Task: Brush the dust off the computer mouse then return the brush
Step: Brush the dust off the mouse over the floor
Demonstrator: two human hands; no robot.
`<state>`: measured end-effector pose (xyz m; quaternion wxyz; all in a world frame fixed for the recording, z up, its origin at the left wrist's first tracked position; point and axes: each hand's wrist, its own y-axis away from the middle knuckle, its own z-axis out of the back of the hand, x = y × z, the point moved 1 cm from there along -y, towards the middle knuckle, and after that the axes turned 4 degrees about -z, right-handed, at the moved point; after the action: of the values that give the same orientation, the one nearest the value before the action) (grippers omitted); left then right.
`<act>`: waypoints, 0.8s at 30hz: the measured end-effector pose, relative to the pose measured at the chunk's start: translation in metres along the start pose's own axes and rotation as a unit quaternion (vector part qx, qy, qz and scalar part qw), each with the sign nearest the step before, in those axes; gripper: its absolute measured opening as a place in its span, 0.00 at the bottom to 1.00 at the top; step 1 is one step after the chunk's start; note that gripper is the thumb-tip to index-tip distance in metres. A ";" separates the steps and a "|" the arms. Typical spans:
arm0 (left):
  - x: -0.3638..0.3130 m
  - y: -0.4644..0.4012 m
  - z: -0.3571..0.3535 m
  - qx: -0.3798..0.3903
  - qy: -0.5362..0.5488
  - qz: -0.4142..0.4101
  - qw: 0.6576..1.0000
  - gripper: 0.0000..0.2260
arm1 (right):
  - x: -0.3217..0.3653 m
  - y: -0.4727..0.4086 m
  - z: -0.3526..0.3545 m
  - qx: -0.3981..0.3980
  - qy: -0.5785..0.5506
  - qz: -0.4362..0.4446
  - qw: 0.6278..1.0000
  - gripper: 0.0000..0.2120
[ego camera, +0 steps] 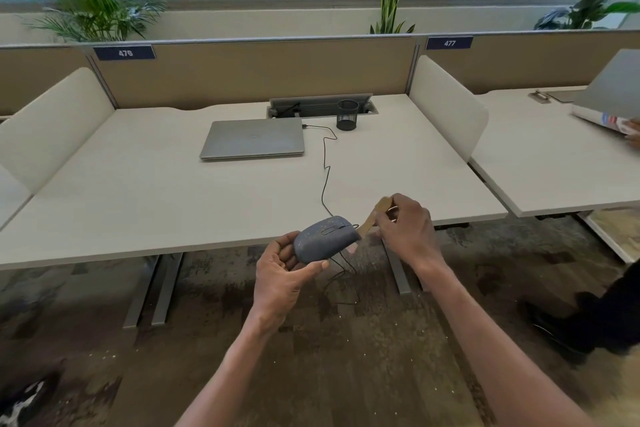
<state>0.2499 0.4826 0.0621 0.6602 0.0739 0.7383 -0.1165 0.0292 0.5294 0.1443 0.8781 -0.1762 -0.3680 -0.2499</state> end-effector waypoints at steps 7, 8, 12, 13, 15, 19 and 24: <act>0.003 -0.001 -0.002 0.005 0.024 0.012 1.000 0.41 | 0.009 0.001 0.036 -0.055 0.015 0.039 0.998 0.04; 0.003 -0.001 -0.002 0.008 0.025 0.014 1.000 0.41 | 0.011 0.002 0.042 -0.058 0.009 0.045 0.997 0.04; 0.002 -0.001 -0.004 0.030 0.017 0.014 0.999 0.41 | 0.023 0.004 0.059 -0.054 -0.023 0.096 0.994 0.07; 0.001 0.000 -0.004 0.035 0.014 0.014 0.999 0.41 | 0.028 0.005 0.062 -0.045 -0.039 0.109 0.992 0.08; -0.001 0.001 -0.006 0.045 0.010 0.014 0.999 0.42 | 0.037 0.007 0.063 -0.023 -0.061 0.138 0.988 0.10; -0.004 0.005 -0.012 0.068 -0.008 0.016 0.998 0.35 | 0.058 0.012 0.050 0.038 -0.054 0.213 0.975 0.14; -0.004 0.007 -0.018 0.085 -0.016 0.023 0.996 0.31 | 0.083 0.015 0.025 0.110 0.010 0.293 0.950 0.19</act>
<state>0.2349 0.4947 0.0676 0.6658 0.1446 0.7132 -0.1649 0.0740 0.5279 0.2202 0.9302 -0.1763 -0.3166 0.0587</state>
